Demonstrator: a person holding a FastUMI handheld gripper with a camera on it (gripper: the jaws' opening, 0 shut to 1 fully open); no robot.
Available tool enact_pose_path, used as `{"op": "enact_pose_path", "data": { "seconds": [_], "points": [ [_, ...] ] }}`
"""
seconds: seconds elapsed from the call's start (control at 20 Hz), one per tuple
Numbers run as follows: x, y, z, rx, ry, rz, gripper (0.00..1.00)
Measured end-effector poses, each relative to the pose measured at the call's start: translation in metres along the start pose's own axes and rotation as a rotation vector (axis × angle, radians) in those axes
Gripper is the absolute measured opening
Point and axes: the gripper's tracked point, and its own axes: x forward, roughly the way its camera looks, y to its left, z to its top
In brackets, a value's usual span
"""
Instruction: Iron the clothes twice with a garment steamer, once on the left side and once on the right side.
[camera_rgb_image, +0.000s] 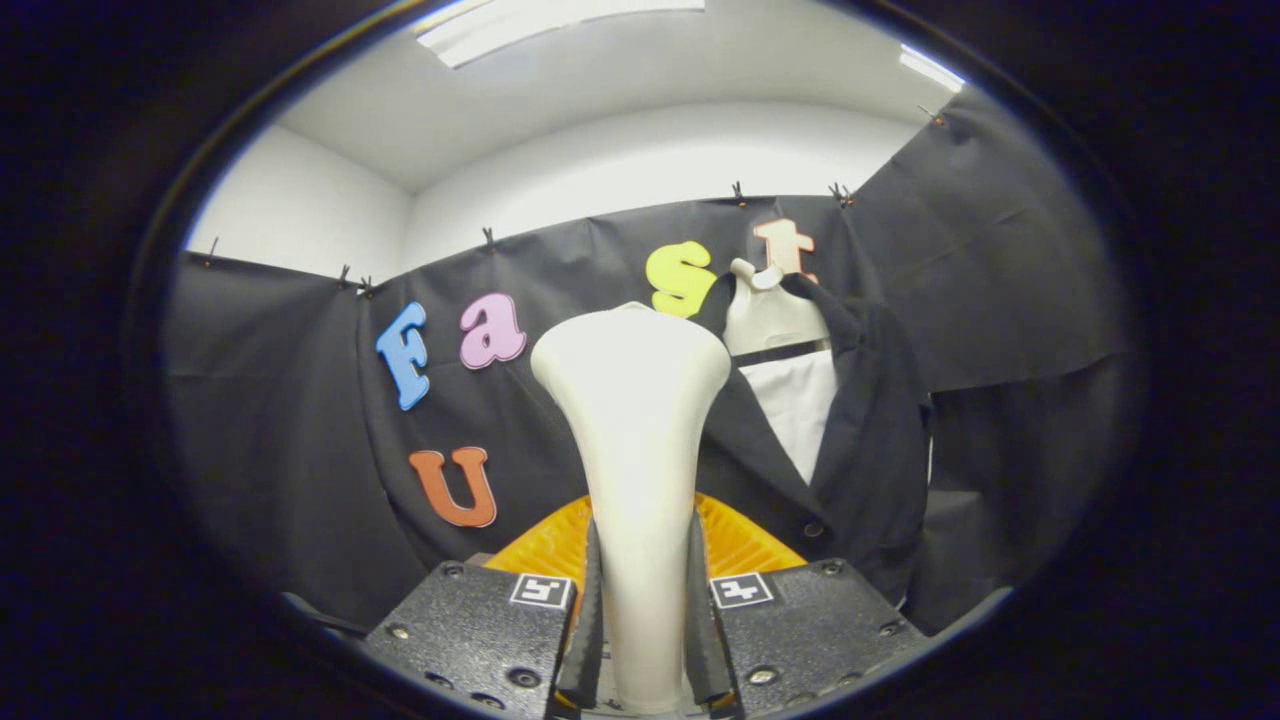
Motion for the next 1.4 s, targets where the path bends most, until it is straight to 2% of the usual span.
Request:
{"op": "enact_pose_path", "data": {
  "seconds": [0.35, 0.6, 0.9, 1.4],
  "points": [
    [0.079, -0.020, 0.010, -0.056, 0.030, -0.072, 0.37],
    [0.112, -0.040, 0.004, -0.074, 0.051, -0.115, 0.37],
    [0.126, -0.051, -0.018, -0.103, 0.098, -0.125, 0.37],
    [0.122, -0.061, -0.059, -0.108, 0.170, -0.133, 0.37]
  ]
}}
